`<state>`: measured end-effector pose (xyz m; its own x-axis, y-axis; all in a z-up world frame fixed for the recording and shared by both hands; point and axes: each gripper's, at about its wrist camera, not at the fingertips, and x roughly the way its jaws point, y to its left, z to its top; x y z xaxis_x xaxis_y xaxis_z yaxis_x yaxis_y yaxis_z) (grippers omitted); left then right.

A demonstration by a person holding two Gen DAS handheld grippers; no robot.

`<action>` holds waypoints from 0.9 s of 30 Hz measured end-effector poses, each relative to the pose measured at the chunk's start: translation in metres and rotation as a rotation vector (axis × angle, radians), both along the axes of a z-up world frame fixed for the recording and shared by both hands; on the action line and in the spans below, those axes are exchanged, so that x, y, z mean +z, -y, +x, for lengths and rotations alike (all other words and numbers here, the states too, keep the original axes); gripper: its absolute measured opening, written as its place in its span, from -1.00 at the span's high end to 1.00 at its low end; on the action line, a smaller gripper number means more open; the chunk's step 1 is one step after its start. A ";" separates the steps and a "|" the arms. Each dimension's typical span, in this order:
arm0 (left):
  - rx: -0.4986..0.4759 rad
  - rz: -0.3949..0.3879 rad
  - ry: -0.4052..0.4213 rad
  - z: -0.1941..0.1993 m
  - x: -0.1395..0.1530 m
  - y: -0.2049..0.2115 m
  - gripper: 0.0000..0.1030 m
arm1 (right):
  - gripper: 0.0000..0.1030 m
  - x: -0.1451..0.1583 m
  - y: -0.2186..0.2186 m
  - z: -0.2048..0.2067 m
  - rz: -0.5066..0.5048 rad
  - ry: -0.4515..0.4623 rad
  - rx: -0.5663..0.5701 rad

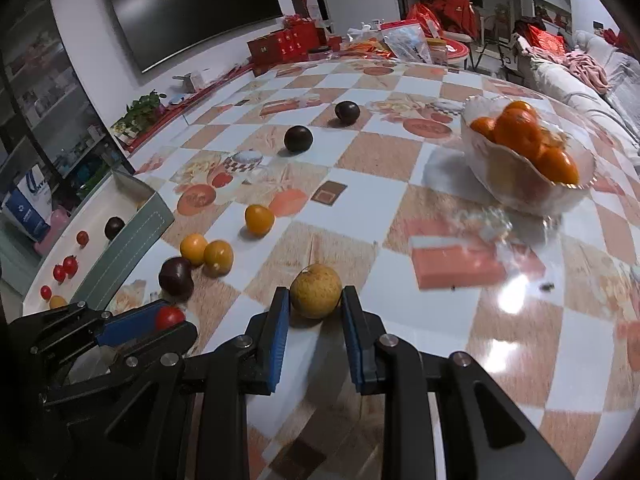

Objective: Organize fruits
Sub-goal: 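Carry the yellow-brown fruit and red tomato in both tools over the white tray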

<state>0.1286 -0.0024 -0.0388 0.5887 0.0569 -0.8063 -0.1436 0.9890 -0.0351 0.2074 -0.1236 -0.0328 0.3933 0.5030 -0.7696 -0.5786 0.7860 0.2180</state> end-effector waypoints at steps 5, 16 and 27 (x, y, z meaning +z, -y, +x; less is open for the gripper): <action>-0.026 -0.014 -0.005 -0.016 0.002 0.000 0.54 | 0.46 0.002 0.006 -0.015 -0.006 -0.012 -0.021; -0.093 -0.002 0.040 -0.023 0.011 0.005 0.47 | 0.46 0.011 0.022 -0.051 -0.006 -0.011 -0.060; -0.081 0.004 0.049 -0.005 0.006 0.012 -0.44 | 0.44 0.008 0.047 -0.050 0.027 -0.033 -0.116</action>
